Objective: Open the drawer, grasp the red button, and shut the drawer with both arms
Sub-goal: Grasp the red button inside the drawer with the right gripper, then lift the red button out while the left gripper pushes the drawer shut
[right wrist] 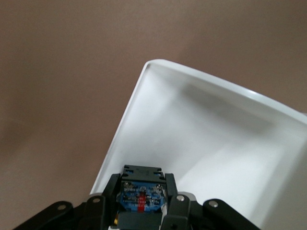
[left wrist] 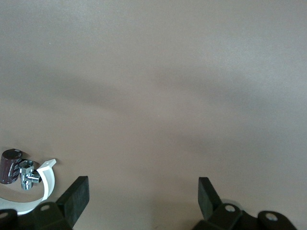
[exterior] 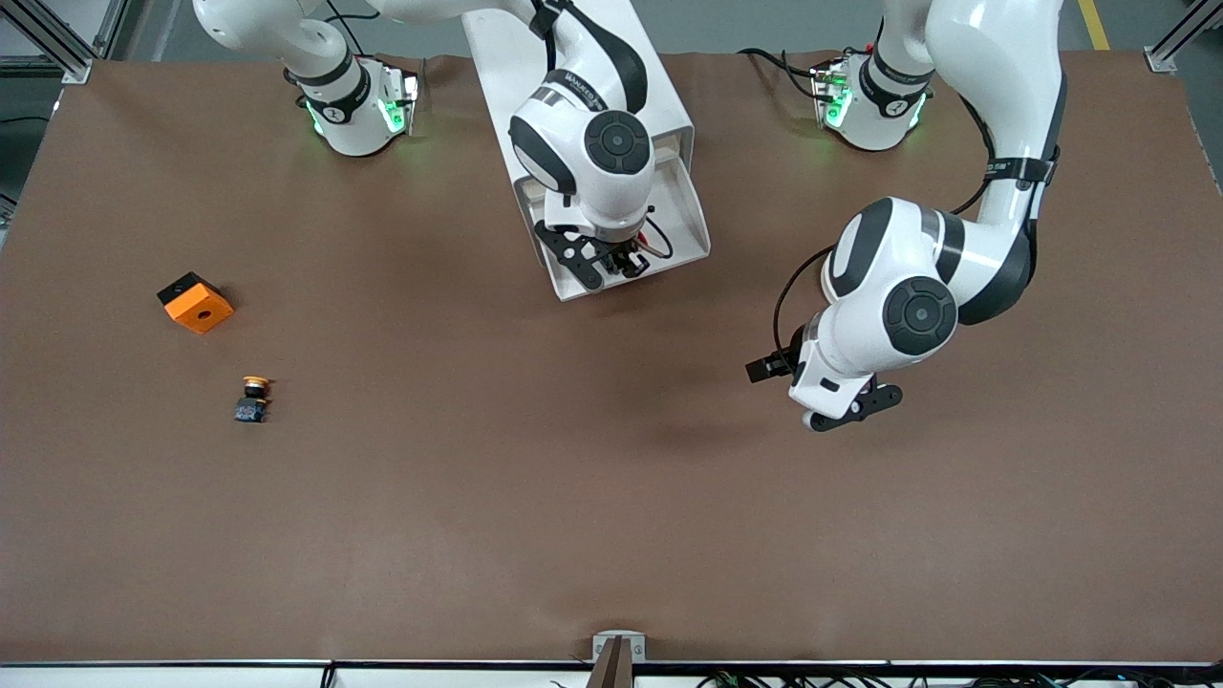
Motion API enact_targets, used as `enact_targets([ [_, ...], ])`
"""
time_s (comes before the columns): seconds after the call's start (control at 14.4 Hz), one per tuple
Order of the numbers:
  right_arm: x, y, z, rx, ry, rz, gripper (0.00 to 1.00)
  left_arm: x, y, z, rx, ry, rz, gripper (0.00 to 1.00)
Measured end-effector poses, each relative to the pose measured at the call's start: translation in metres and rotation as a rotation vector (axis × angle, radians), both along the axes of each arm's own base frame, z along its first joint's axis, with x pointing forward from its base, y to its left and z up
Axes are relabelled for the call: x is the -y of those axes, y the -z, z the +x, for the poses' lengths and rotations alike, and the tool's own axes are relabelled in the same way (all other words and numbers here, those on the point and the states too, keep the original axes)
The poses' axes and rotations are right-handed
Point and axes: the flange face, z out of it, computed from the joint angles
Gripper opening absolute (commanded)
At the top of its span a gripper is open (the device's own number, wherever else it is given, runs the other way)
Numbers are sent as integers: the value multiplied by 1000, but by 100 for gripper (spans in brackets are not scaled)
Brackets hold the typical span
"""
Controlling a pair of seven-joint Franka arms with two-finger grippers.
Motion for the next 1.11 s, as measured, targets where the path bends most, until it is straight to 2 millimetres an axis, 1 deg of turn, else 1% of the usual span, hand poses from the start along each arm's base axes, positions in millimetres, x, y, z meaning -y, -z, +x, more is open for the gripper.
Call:
enact_targets([
  [0.14,14,-15,18,-27,33,-11,19,0,-2,1,6,0,-2,100],
  [0.28,38,-37,42,-67,19,-33,19,2,-9,4,23,0,-9,100],
  [0.42,72,-58,65,-117,-56,-42,19,8,-21,7,47,9,-20,100],
  [0.49,95,-68,79,-144,-112,-36,19,16,-24,6,55,22,-24,100],
  [0.56,123,-77,94,-172,-174,-25,19,26,-23,3,55,39,-25,100],
  [0.63,155,-85,109,-200,-234,-7,19,37,-17,-1,50,56,-22,100],
  [0.76,229,-95,142,-232,-354,44,19,56,8,0,57,116,-23,100],
  [0.83,268,-95,157,-238,-422,60,19,62,22,3,63,149,-25,100],
  [0.9,305,-90,169,-247,-488,69,19,66,35,8,69,171,-26,100],
  [0.97,338,-83,178,-256,-548,76,19,70,45,12,71,184,-26,100],
  [1.04,367,-73,186,-254,-603,89,19,75,52,13,70,196,-25,100],
  [1.11,391,-62,193,-244,-651,102,19,81,56,13,70,204,-25,100],
])
